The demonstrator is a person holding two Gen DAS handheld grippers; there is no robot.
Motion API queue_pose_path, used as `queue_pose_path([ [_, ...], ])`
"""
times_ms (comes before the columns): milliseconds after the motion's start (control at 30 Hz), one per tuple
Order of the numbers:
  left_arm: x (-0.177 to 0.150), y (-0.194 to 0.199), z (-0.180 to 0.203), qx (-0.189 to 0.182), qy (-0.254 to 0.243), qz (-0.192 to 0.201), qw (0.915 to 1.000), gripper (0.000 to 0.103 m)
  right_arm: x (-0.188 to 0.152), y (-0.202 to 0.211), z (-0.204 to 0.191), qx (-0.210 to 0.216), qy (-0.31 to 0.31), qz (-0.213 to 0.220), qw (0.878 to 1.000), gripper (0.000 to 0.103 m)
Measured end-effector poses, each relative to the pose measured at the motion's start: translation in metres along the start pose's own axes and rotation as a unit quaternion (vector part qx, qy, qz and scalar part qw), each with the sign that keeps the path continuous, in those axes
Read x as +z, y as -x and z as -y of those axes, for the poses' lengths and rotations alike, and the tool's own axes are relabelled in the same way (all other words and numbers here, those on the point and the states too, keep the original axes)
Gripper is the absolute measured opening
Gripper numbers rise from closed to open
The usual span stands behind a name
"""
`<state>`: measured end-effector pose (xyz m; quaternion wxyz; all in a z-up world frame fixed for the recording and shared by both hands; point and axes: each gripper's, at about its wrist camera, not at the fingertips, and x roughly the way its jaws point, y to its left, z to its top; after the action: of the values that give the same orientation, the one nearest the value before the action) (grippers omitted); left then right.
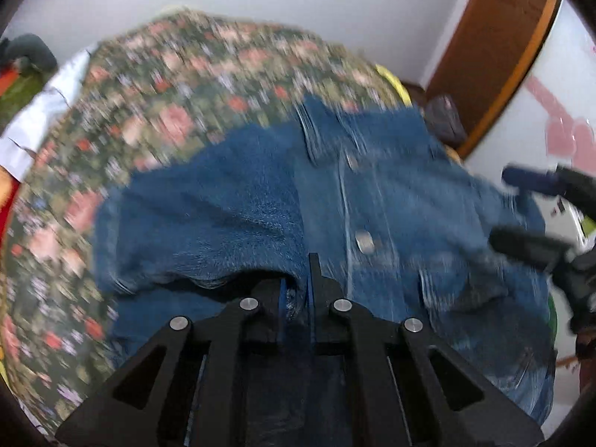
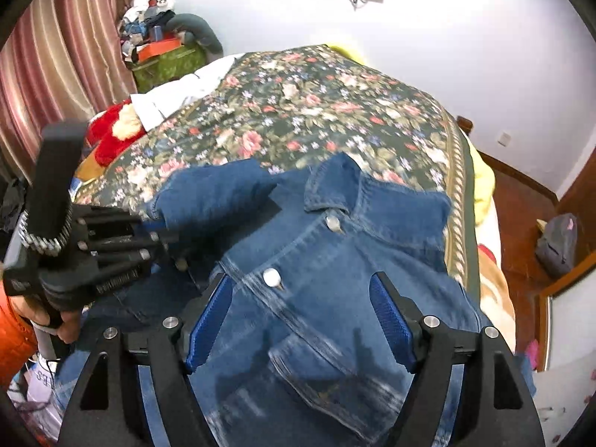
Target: Fold large clothes
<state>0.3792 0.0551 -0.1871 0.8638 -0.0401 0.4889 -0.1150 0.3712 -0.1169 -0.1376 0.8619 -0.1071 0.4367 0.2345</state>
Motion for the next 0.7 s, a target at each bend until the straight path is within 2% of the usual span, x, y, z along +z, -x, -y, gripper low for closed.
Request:
queue_pose_path([
  [67,-0.009,-0.011,0.005,0.001,-0.005,-0.026,0.9996,0.009,-0.008,-0.001,0.002,0.004,-0.003,-0.004,1.000,0.074],
  [167,-0.021,-0.011,0.005,-0.002,-0.003,-0.039,0.9992,0.014,-0.011,-0.002,-0.004,0.006,0.001,-0.007,1.000,0.074],
  [200,-0.023,-0.007,0.002,-0.005,0.003,-0.041,0.9992,0.020,-0.010,-0.002,-0.007,0.007,0.004,-0.007,1.000,0.074],
  [333,-0.030,0.025,-0.019,-0.017,0.030,-0.014,0.9993,0.041,0.001,-0.001,-0.028,0.017,0.023,-0.002,1.000,0.074],
  [367,-0.031,0.033,-0.026,-0.013,0.036,-0.003,0.9993,0.042,0.006,-0.001,-0.037,0.021,0.031,0.001,0.999,0.074],
  [467,-0.034,0.061,-0.058,0.013,0.068,0.030,0.9971,0.043,0.021,-0.005,-0.064,0.031,0.057,0.005,0.998,0.074],
  [533,-0.039,0.079,-0.089,0.045,0.095,0.051,0.9932,0.044,0.030,-0.011,-0.086,0.037,0.079,0.005,0.996,0.075],
  [633,-0.049,0.093,-0.131,0.101,0.123,0.060,0.9854,0.044,0.042,-0.030,-0.123,0.046,0.118,-0.004,0.992,0.077],
  [700,-0.058,0.099,-0.156,0.126,0.141,0.059,0.9802,0.044,0.048,-0.048,-0.145,0.047,0.141,-0.016,0.989,0.077],
])
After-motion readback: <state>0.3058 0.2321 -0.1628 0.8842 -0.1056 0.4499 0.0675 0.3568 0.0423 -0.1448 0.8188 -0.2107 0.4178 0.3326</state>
